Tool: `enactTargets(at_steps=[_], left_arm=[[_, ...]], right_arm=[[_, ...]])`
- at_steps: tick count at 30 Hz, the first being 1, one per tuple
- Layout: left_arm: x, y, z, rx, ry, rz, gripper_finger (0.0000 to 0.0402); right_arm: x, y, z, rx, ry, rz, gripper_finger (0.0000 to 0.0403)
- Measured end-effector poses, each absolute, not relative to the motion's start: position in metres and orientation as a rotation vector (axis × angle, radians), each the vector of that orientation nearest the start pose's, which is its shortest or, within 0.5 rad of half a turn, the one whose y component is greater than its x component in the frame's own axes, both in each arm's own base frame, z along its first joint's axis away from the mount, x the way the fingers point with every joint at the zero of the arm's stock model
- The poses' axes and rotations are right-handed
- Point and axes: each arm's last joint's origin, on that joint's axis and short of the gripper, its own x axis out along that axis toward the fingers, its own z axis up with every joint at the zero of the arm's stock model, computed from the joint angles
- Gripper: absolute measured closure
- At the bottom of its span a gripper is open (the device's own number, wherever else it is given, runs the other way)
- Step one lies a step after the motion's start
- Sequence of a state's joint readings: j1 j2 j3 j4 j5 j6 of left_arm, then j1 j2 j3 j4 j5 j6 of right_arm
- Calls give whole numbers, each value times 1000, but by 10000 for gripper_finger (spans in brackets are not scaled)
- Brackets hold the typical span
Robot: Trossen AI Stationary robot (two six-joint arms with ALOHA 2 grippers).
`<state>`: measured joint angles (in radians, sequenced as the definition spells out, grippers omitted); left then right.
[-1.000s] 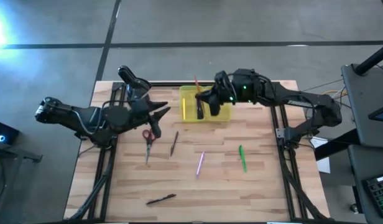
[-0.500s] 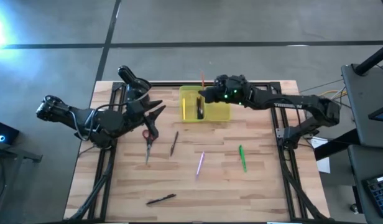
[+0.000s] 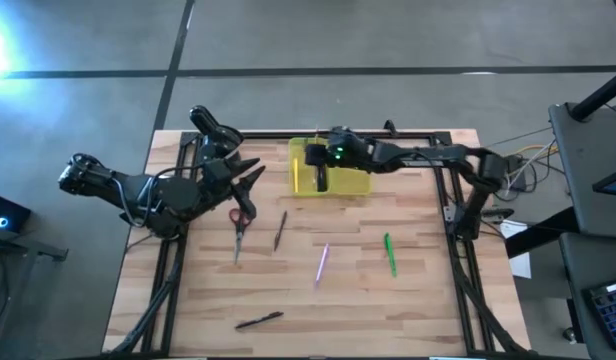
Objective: Pick & place school supplies into a supply box
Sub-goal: Put the orange pencil into the yellow supply box
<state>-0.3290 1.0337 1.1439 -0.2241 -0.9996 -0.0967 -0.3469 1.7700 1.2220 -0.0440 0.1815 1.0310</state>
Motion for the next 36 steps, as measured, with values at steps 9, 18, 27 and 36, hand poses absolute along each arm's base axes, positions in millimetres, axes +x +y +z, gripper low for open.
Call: enactTargets(at_steps=[9,18,27,36], left_arm=[[202,-43,408,-56,44,681,319],[201,-42,412,-73,19,709,319],[200,-42,414,-75,16,711,319],[200,-42,414,-72,17,711,319]], right_arm=[[416,-158,207,1003,487,-870,381],[440,-167,183,1076,570,-956,380],[443,-168,160,1139,604,-1006,380],[446,-168,156,1103,627,-980,370]])
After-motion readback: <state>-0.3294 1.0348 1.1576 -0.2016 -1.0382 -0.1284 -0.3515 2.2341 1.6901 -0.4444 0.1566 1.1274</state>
